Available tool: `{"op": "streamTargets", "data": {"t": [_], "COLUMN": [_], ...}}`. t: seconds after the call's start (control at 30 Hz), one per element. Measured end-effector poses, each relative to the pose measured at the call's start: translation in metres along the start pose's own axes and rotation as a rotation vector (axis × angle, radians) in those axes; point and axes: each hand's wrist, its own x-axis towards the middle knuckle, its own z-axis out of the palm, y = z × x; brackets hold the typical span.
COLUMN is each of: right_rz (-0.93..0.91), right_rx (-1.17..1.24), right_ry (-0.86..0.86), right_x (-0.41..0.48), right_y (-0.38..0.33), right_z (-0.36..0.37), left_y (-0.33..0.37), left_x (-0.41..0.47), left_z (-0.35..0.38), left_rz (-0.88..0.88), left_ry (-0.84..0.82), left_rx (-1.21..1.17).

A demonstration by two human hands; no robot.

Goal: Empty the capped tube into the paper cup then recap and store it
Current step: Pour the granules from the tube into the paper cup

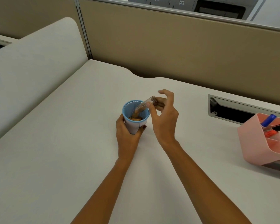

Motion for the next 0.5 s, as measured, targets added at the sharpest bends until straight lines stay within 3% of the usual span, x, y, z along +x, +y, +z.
{"op": "streamTargets", "data": {"t": [0.13,0.5], "right_rz": [-0.087,-0.08], "right_rx": [-0.067,-0.031], "right_ry": [-0.02,-0.001], "right_x": [0.0029,0.0045], "right_y": [0.004,0.0016], "right_z": [-0.001,-0.0037], "left_y": [0.0008,0.0039], "left_x": [-0.0002,-0.001], "left_z": [0.0003,0.0], "left_rz": [0.005,-0.009], "left_ry": [0.001,0.005], "left_rx": [0.01,0.019]}}
